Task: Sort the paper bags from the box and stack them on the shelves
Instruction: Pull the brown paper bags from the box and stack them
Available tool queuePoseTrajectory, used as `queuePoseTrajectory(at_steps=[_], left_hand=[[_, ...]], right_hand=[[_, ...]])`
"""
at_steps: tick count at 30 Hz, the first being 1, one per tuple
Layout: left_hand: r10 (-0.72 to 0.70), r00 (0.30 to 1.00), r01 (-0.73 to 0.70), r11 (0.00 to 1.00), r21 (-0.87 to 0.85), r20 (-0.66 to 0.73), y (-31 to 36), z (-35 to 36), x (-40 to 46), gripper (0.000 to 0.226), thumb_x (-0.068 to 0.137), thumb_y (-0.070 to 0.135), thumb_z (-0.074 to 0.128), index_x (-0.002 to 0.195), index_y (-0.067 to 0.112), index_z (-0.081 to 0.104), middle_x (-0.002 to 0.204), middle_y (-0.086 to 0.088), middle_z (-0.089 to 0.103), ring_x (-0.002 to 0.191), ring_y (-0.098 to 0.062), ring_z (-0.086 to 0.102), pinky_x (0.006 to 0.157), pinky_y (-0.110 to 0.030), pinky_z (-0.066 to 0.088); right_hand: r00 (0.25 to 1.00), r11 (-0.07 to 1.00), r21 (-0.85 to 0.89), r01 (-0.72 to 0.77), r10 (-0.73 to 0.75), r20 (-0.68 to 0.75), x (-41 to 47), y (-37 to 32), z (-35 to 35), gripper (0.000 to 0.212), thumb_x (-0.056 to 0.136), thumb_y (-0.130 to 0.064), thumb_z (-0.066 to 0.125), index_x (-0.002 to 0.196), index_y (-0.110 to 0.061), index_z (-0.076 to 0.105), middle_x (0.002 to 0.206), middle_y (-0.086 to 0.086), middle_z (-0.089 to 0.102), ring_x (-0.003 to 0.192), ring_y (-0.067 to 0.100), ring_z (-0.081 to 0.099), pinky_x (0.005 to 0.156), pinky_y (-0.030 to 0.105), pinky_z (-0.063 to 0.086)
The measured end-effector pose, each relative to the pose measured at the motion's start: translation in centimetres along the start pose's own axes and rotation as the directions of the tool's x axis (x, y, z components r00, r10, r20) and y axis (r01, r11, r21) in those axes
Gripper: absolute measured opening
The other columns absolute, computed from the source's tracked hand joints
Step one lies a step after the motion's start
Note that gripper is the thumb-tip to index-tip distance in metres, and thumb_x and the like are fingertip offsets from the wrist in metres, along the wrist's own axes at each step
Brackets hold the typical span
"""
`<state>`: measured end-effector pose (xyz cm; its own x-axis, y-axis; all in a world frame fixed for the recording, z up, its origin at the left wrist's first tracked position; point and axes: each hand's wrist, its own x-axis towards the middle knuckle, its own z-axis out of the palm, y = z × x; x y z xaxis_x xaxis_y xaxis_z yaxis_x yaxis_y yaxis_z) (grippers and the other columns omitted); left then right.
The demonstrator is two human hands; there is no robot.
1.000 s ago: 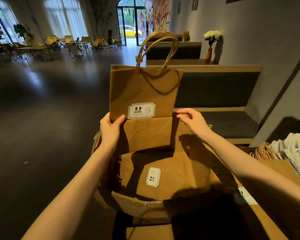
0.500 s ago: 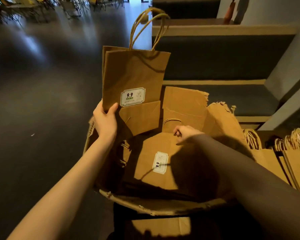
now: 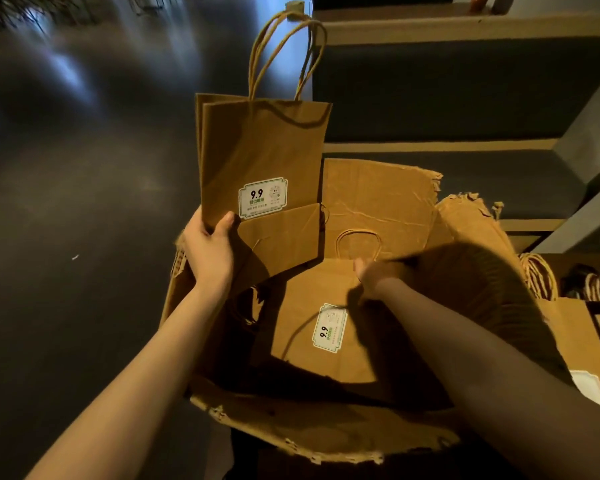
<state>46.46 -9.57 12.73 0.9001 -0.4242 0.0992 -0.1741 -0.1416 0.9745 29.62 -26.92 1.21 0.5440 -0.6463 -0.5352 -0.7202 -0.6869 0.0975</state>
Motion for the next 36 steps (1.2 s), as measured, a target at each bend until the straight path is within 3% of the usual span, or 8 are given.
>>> queuePoseTrajectory(at_steps=[6, 9, 17, 22, 25, 31, 36], left_hand=[[0.001, 1.000, -0.001, 1.000, -0.002, -0.016, 0.4, 0.0, -0.4, 0.030, 0.095, 0.019, 0.052, 0.124, 0.013, 0.053, 0.120, -0.003, 0.061, 0.110, -0.018, 0.058, 0.098, -0.041, 0.047], [-0.001, 1.000, 0.001, 1.000, -0.014, -0.029, 1.1, 0.0, -1.0, 0.031, 0.095, 0.020, 0.051, 0.126, 0.014, 0.052, 0.121, -0.001, 0.060, 0.113, -0.018, 0.056, 0.101, -0.043, 0.045], [0.017, 0.993, -0.025, 0.997, -0.069, -0.117, 5.0, -1.0, -3.3, 0.034, 0.096, 0.021, 0.051, 0.129, 0.016, 0.052, 0.124, -0.002, 0.060, 0.116, -0.019, 0.056, 0.101, -0.038, 0.044], [0.031, 0.991, -0.047, 0.991, -0.124, -0.130, 7.7, -2.0, -4.9, 0.036, 0.096, 0.022, 0.050, 0.132, 0.016, 0.049, 0.130, -0.003, 0.057, 0.120, -0.021, 0.053, 0.105, -0.042, 0.040], [0.048, 0.989, -0.065, 0.990, -0.124, -0.136, 8.9, -2.5, -5.8, 0.037, 0.097, 0.023, 0.049, 0.133, 0.016, 0.048, 0.132, -0.004, 0.056, 0.123, -0.023, 0.051, 0.107, -0.044, 0.038], [0.055, 0.993, -0.069, 0.988, -0.136, -0.101, 10.1, -2.6, -7.4, 0.039, 0.097, 0.024, 0.048, 0.136, 0.017, 0.045, 0.135, -0.005, 0.053, 0.126, -0.026, 0.048, 0.106, -0.046, 0.037], [0.023, 0.996, -0.035, 0.990, -0.136, -0.089, 10.6, -2.0, -8.8, 0.037, 0.098, 0.024, 0.047, 0.134, 0.015, 0.047, 0.134, -0.007, 0.053, 0.125, -0.028, 0.048, 0.104, -0.045, 0.036]], right_hand=[[0.999, 0.999, 0.046, 0.014, -0.015, 0.036, -0.8, 0.2, -2.3, 0.066, 0.082, -0.036, 0.070, 0.138, -0.014, 0.040, 0.144, 0.011, 0.034, 0.129, 0.032, 0.041, 0.102, 0.042, 0.041], [0.997, 0.994, 0.076, 0.072, -0.072, -0.006, -2.1, 0.9, -3.8, 0.059, 0.081, -0.035, 0.071, 0.130, -0.012, 0.047, 0.136, 0.011, 0.049, 0.123, 0.028, 0.048, 0.096, 0.037, 0.043], [0.954, 0.998, 0.021, 0.062, -0.053, -0.295, -8.5, 3.0, -7.2, 0.040, 0.087, -0.036, 0.064, 0.121, -0.017, 0.056, 0.124, 0.007, 0.060, 0.114, 0.028, 0.056, 0.083, 0.035, 0.045], [0.917, 0.986, 0.165, -0.008, 0.073, -0.393, -12.6, 4.2, -8.9, 0.020, 0.088, -0.031, 0.062, 0.099, -0.014, 0.056, 0.106, 0.004, 0.064, 0.097, 0.024, 0.061, 0.077, 0.034, 0.050], [0.858, 0.960, 0.281, -0.014, 0.156, -0.489, -15.3, 5.1, -10.3, 0.018, 0.089, -0.027, 0.061, 0.103, -0.017, 0.058, 0.102, 0.003, 0.065, 0.093, 0.021, 0.062, 0.080, 0.036, 0.053], [0.701, 0.941, 0.339, 0.004, 0.239, -0.671, -21.5, 6.9, -12.3, 0.028, 0.094, -0.030, 0.055, 0.121, -0.022, 0.054, 0.107, 0.001, 0.065, 0.095, 0.019, 0.063, 0.072, 0.029, 0.047], [0.503, 0.924, 0.374, 0.076, 0.288, -0.815, -26.8, 8.2, -13.6, 0.037, 0.095, -0.033, 0.053, 0.130, -0.022, 0.048, 0.109, 0.002, 0.064, 0.096, 0.020, 0.063, 0.072, 0.028, 0.046]])
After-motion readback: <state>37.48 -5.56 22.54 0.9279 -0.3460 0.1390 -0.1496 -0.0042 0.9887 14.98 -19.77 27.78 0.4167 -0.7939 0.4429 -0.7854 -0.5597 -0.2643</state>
